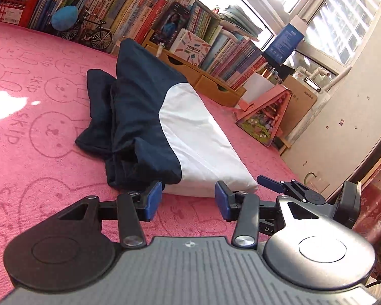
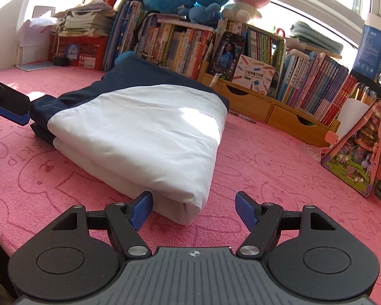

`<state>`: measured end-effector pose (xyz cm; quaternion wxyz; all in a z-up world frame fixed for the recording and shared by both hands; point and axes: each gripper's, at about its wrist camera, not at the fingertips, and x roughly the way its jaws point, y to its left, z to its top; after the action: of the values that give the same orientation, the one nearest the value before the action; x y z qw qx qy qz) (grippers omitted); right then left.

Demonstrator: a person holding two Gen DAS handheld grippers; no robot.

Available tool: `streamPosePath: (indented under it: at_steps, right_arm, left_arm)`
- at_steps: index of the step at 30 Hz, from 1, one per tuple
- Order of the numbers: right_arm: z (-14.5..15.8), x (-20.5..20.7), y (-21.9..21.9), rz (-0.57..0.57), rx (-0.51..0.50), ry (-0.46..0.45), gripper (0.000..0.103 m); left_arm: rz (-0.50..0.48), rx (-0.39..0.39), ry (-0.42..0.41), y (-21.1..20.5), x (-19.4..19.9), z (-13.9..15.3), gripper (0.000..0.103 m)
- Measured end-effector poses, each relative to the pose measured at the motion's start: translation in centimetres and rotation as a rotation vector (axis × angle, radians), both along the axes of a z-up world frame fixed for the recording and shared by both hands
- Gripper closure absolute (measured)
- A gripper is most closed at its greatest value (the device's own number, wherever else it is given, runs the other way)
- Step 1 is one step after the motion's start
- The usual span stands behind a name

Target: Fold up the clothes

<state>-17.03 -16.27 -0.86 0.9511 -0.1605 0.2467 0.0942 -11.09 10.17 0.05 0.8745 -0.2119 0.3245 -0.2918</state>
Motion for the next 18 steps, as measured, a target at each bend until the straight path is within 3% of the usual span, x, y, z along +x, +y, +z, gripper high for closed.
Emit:
streamPosePath:
  at_steps: [6,15,18]
  right_arm:
    - [-0.3,0.4,-0.2,-0.020,0.042,-0.007,0.031]
    - [-0.5,0.9,-0.3,-0.028,0.078,-0.033,0.031]
    - [-0.8,1.0,-0.1,-0.050,0.054,-0.051,0.031]
  left_arm:
    - [0.036,-0.127,0.054,-1.5,1.4,-1.8,0.059]
    - [0.253,-0.172,0.073,-3.3,3.2,-3.5,0.059]
    - [0.352,-0.132,0.077,-2.7,3.3,-3.7,0.078]
